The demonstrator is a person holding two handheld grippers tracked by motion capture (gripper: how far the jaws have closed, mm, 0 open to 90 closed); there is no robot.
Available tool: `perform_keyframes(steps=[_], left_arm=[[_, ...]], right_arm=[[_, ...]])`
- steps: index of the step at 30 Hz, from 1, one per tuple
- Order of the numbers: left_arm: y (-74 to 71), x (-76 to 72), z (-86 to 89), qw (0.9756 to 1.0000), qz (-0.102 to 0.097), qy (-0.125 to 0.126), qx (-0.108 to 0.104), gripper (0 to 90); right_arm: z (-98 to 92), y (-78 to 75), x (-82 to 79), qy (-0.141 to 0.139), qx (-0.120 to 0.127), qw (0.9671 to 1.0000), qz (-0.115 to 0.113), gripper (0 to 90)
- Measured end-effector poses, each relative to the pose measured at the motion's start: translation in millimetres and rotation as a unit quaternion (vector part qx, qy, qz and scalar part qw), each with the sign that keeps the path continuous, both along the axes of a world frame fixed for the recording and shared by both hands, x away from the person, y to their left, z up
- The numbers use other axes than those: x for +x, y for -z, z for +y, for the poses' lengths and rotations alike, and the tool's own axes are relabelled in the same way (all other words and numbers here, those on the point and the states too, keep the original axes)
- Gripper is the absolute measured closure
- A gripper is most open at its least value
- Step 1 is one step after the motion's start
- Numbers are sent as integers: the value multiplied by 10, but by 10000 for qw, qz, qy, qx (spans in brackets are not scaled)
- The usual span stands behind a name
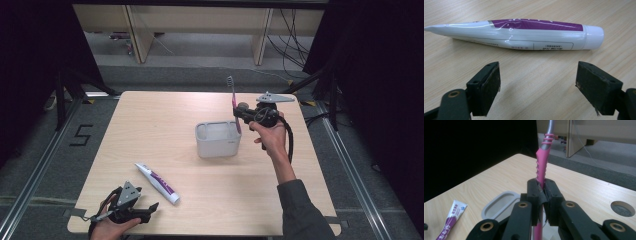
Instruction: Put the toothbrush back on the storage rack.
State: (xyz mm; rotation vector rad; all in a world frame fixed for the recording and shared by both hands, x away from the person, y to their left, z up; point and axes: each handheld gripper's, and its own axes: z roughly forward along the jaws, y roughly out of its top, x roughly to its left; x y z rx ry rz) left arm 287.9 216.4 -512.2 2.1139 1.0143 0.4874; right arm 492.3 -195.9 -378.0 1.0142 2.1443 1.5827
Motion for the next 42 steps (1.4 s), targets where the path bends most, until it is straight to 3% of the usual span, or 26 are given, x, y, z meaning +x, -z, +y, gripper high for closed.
perform_keyframes(steps=[7,8,10,15,18,19,23,25,30,31,33,34,38,39,40,41,42], left_arm=[[-8,2,6,10000,25,22,68,194],[4,0,-9,10000,2,-28,-70,194],[-1,1,3,10000,8,12,16,195],[2,-5,-9,10000,18,10,-18,194],[-4,-5,-8,10000,43,6,10,194],[-3,-4,-7,10000,40,5,5,194],[1,-4,-11,10000,49,-1,4,195],[4,-1,-10,10000,38,40,-3,194],[5,-2,-9,10000,46,35,-6,195],[3,-1,-6,10000,49,54,19,194],[5,-1,-10,10000,44,38,-4,194],[6,-1,-11,10000,49,34,-7,194],[0,-1,-5,10000,65,29,48,195],[9,3,-9,10000,32,11,17,195],[3,2,-5,10000,52,56,64,195],[3,2,-4,9999,53,69,75,195],[2,2,-4,9999,52,66,74,194]], right_arm=[[14,95,96,211,156,9997,6,843],[16,106,106,246,115,9996,-16,843],[26,122,111,215,156,9996,37,843],[45,195,104,314,210,9993,75,843],[41,236,116,293,139,9995,1,843],[55,284,102,344,181,9991,157,843],[49,353,132,321,165,9993,48,843],[64,369,115,363,207,9988,239,843],[58,449,140,352,99,9993,87,842],[62,459,132,343,110,9991,239,842],[56,482,147,351,45,9993,100,842],[66,489,131,375,83,9990,232,841],[61,533,139,354,12,9993,90,840],[62,540,126,352,36,9991,232,840],[62,547,123,370,33,9990,237,840],[50,564,133,352,-44,9993,101,840],[57,574,125,361,3,9991,217,840]])
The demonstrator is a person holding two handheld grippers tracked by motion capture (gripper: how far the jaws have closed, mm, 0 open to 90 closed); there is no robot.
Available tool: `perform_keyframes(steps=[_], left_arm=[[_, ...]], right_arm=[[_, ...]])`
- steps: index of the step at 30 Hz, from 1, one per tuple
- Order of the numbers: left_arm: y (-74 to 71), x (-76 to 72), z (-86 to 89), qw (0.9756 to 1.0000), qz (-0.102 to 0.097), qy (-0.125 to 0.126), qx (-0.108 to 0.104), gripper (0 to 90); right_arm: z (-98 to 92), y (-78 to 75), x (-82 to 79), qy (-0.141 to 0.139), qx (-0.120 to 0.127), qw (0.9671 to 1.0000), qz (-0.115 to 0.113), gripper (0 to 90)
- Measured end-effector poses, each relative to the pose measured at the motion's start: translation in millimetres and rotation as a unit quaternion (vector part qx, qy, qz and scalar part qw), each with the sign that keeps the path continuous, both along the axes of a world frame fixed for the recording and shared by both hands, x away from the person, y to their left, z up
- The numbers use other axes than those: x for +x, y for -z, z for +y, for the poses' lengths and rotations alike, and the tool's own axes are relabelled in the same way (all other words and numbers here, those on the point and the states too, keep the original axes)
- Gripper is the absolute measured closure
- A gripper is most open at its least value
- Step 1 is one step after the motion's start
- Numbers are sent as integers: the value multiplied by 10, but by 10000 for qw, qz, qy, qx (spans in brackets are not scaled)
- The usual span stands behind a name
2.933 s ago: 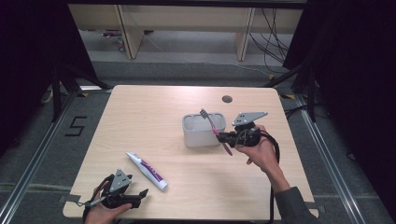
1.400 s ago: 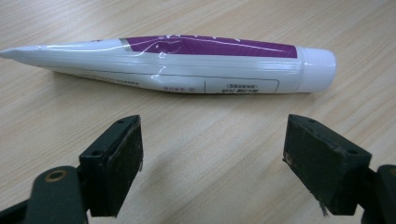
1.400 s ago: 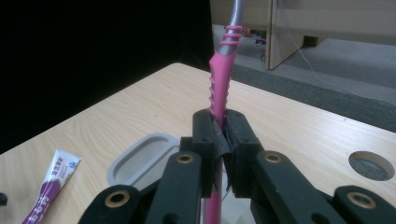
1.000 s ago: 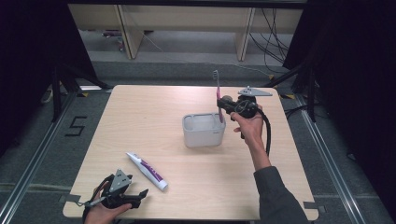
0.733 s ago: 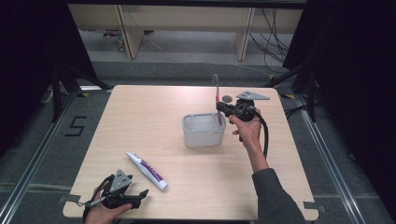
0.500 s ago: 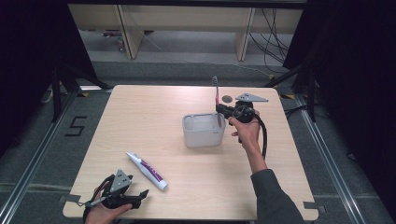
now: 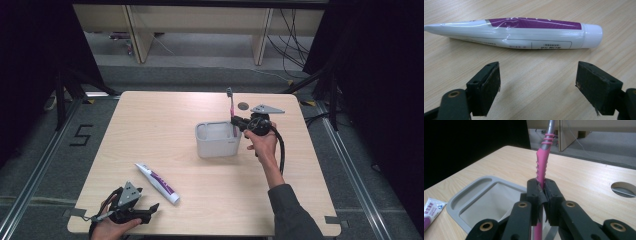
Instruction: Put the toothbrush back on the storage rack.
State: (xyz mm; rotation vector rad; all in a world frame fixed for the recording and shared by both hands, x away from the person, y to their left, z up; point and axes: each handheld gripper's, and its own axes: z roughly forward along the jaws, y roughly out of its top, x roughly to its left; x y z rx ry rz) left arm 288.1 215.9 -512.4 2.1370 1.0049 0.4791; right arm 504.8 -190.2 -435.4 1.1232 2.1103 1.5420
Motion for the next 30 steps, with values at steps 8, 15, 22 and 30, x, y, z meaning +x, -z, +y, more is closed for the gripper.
perform_keyframes(steps=[8,15,22,30], left_arm=[[1,0,-1,10000,-3,1,2,195],[2,0,0,10000,-5,0,9,195],[6,1,-2,10000,-24,19,3,195],[6,-1,-9,10000,-25,6,-5,195]], right_arm=[[19,25,-25,-3,-101,9999,31,836],[34,45,-19,-50,-228,9997,-30,825],[22,41,-35,-77,-286,9995,50,845],[-7,3,-54,-72,-410,9991,-124,827]])
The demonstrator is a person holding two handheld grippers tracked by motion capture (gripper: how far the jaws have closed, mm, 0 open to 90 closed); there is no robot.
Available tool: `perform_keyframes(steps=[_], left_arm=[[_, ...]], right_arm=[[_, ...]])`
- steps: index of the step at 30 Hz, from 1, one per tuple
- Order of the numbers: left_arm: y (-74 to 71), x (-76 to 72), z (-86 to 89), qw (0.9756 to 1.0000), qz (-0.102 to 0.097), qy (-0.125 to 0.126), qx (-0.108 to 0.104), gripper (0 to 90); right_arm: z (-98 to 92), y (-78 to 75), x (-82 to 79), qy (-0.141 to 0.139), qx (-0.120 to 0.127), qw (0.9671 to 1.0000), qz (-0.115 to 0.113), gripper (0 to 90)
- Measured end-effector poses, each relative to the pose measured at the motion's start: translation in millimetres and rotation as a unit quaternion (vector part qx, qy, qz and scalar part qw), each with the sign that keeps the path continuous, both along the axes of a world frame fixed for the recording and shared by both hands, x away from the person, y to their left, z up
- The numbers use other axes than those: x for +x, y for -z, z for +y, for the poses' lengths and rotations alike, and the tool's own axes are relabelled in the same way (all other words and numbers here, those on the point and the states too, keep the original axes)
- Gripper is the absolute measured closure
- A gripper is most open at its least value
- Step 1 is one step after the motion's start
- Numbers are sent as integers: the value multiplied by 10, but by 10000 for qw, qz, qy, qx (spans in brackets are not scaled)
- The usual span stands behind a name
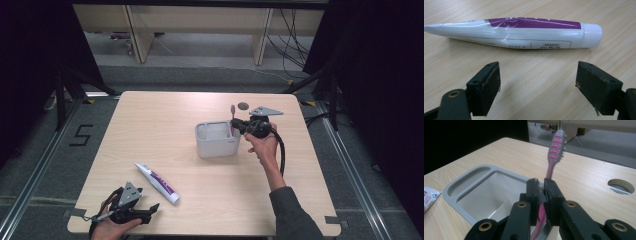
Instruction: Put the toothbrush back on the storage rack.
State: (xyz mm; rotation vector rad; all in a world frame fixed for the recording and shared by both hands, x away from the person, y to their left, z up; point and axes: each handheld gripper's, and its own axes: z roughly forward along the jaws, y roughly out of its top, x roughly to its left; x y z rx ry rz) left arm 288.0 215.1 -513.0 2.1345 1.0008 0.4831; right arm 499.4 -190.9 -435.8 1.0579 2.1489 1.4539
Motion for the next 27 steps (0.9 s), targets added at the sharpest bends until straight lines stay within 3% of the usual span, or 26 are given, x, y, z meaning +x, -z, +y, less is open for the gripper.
perform_keyframes(steps=[3,8,10,11,12,13,14,18,22,24,26,27], left_arm=[[-3,0,5,10000,-1,16,15,195],[-2,0,3,10000,-9,5,15,195],[4,-6,-15,10000,-3,-57,-81,195],[1,-5,-13,10000,7,-41,-76,195],[1,-5,-13,10000,7,-41,-76,195],[-1,-5,-11,10000,0,-35,-76,195],[4,-5,-15,9999,-6,-59,-84,195],[-6,-6,-7,10000,19,8,-22,195],[3,-5,-11,9999,-33,-39,-101,195],[-6,-6,-6,10000,9,0,-20,195],[-5,-7,-7,10000,15,8,-27,195],[1,-6,-15,10000,-4,-41,-88,195]], right_arm=[[-9,-29,-28,-10,71,10000,-4,807],[-42,-85,-114,-10,-43,10000,-66,746],[-66,-98,-155,17,-83,9999,-77,688],[-69,-102,-186,58,-44,10000,20,671],[-69,-102,-186,58,-44,10000,20,671],[-120,-104,-216,-47,-190,9998,-53,598],[-135,-108,-238,-12,-240,9997,-9,581],[-202,-89,-293,36,-254,9997,-22,519],[-259,-87,-363,143,-204,9995,189,474],[-296,-79,-379,144,-248,9996,67,457],[-308,-77,-402,140,-220,9996,78,448],[-332,-83,-451,193,-235,9993,198,430]])
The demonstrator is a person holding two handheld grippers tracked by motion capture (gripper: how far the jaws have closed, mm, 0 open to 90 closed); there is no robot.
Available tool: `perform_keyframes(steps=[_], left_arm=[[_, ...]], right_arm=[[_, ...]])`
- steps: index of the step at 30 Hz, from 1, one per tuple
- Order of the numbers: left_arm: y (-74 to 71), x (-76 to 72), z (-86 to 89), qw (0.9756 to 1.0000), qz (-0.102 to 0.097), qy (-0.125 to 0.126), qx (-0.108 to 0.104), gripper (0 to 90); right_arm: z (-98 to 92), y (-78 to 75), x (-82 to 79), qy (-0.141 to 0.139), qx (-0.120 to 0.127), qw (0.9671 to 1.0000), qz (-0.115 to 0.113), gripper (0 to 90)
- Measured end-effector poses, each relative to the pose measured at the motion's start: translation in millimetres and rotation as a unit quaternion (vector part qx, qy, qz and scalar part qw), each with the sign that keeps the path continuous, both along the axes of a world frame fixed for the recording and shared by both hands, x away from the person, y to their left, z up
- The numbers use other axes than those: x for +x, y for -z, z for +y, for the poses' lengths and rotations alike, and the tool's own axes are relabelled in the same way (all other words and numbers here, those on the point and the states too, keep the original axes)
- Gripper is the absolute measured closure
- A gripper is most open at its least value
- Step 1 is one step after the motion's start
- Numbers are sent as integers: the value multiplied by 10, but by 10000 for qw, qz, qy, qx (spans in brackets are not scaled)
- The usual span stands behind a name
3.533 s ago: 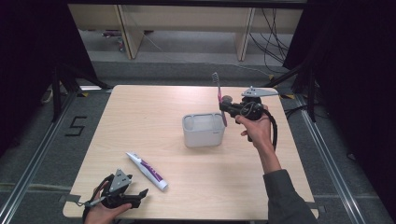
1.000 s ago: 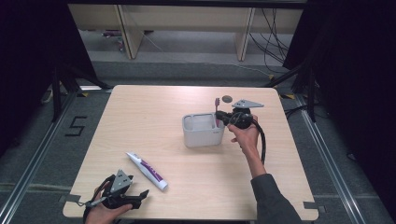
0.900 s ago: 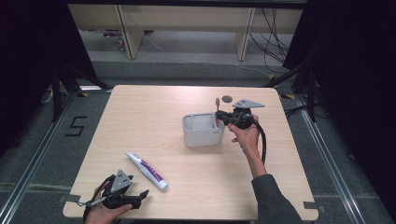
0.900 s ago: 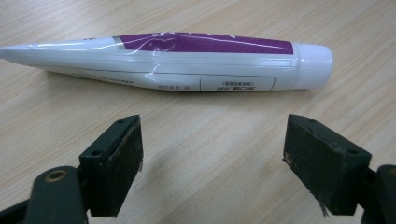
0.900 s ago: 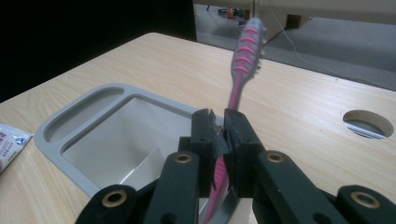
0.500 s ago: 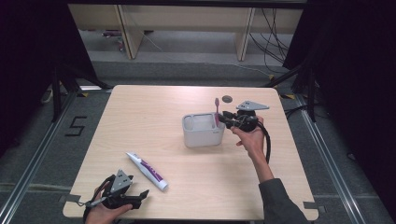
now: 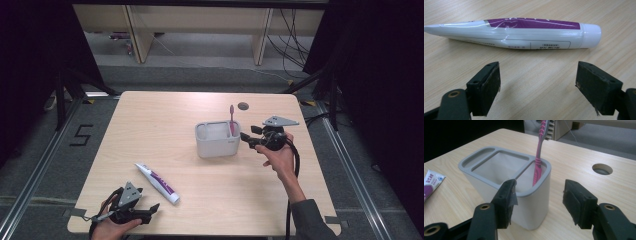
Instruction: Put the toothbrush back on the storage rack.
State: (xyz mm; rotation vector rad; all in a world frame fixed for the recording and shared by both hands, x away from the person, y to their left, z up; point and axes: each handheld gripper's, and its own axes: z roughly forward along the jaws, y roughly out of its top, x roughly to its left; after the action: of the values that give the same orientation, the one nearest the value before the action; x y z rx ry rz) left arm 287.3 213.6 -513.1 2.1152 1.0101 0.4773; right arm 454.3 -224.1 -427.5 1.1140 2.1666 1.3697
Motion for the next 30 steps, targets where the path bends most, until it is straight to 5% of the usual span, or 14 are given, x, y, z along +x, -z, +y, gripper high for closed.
perform_keyframes(steps=[3,8,15,18,20,30], left_arm=[[-2,-1,2,10000,3,8,8,195],[-7,1,6,10000,21,47,67,195],[-5,2,7,10000,-29,12,13,195],[-13,3,19,10000,-6,46,87,195],[-10,3,15,10000,-5,5,30,195],[-7,18,7,10000,24,-2,51,195]], right_arm=[[-36,11,-38,-20,-56,9998,-171,417],[-52,59,-169,30,12,10000,-35,401],[-48,190,-327,21,-195,9997,131,378],[-71,232,-359,-2,-365,9993,19,356],[-57,254,-402,8,-207,9996,206,338],[-70,353,-600,-54,-365,9989,298,327]])
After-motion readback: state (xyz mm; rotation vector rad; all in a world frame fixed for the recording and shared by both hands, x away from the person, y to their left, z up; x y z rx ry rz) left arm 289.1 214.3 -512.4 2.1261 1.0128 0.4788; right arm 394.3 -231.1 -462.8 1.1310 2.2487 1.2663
